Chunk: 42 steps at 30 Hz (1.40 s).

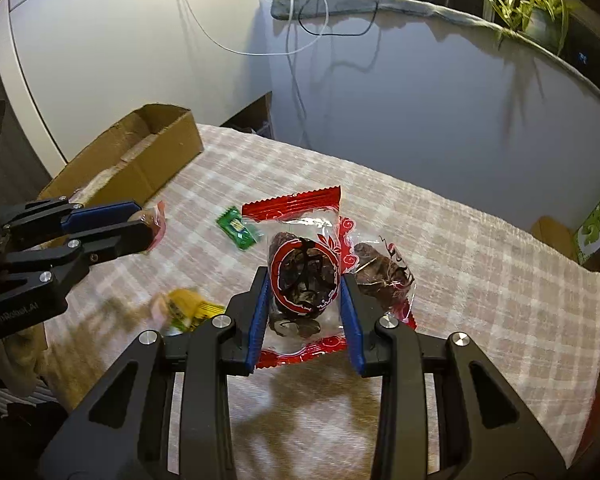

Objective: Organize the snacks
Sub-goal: 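Carry the chocolate egg with the left tool into the box while the right tool carries the red pack there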

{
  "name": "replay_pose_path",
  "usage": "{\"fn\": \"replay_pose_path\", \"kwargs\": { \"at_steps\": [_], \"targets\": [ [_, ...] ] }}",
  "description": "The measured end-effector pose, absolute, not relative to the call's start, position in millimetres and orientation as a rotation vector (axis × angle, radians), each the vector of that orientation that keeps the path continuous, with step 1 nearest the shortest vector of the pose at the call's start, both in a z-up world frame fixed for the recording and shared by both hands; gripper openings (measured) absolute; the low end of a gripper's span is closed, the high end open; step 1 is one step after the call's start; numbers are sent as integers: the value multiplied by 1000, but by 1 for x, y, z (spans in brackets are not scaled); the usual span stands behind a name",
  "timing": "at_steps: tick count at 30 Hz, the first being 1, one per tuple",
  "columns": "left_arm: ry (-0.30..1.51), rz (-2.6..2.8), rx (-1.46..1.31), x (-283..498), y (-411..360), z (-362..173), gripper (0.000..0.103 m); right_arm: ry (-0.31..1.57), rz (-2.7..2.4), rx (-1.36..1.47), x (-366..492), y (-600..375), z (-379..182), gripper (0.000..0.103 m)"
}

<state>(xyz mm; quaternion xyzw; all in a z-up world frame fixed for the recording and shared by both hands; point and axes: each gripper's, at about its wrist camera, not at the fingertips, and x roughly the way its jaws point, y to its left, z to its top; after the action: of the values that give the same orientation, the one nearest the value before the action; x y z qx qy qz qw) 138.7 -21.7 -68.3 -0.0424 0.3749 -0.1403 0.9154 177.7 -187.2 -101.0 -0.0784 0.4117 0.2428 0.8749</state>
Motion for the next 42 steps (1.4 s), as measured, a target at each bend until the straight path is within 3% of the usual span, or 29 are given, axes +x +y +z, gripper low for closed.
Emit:
{"fn": "replay_pose_path", "kwargs": {
  "at_steps": [15, 42],
  "targets": [
    [719, -172, -151, 112, 50, -55, 24, 807, 606, -211, 168, -115, -72, 35],
    [705, 51, -249, 104, 168, -68, 24, 818, 776, -288, 189, 24, -75, 35]
  ]
}}
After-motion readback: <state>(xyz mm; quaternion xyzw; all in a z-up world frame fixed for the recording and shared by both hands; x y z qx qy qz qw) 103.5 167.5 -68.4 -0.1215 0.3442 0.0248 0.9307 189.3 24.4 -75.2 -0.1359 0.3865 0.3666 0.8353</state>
